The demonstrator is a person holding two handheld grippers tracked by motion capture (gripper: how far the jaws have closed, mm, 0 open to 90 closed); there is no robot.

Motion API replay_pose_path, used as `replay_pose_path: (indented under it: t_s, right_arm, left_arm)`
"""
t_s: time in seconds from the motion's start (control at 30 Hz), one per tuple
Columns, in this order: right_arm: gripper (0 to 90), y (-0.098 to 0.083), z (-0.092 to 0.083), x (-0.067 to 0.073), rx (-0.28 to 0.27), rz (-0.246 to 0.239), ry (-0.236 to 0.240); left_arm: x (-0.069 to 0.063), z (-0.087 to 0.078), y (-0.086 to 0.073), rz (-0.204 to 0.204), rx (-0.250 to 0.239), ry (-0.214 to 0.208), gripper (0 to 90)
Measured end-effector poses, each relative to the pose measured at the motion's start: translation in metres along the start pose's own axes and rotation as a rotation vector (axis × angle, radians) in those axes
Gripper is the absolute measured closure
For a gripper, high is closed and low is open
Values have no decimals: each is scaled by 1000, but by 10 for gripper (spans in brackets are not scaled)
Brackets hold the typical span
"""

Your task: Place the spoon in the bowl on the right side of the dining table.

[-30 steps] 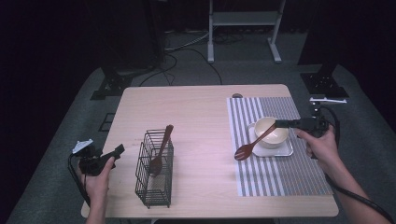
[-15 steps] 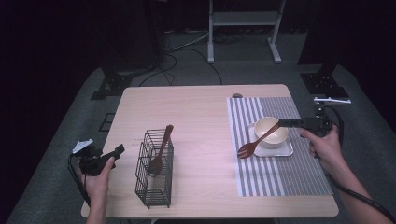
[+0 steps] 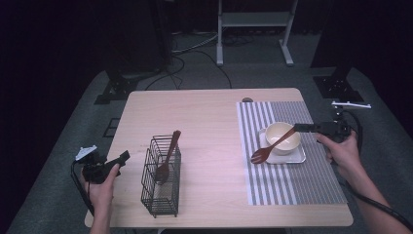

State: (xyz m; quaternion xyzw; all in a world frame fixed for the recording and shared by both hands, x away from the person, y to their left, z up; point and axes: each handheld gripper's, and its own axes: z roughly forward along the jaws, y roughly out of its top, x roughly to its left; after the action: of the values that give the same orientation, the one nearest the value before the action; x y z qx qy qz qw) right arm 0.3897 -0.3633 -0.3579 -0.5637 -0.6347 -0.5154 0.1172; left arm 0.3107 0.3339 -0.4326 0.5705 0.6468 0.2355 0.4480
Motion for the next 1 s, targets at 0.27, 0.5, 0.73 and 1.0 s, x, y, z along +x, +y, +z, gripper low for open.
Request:
replay_pose_path:
  t_s: [0.27,0.5,0.73,1.0]
  right_arm:
    - [832,1,-4,-3,-9,5,-7]
    - [832,2,-8,-6,-20,12,-13]
    - [832,2,-13,-10,-38,21,-15]
    - [832,2,-17,-15,-52,30,-26]
  left_arm:
    - [0,0,0,0,1,0,12]
    - [0,0,0,0,0,1,12]
    - [0,0,0,3,1,0,12]
    - [0,0,0,4,2,0,12]
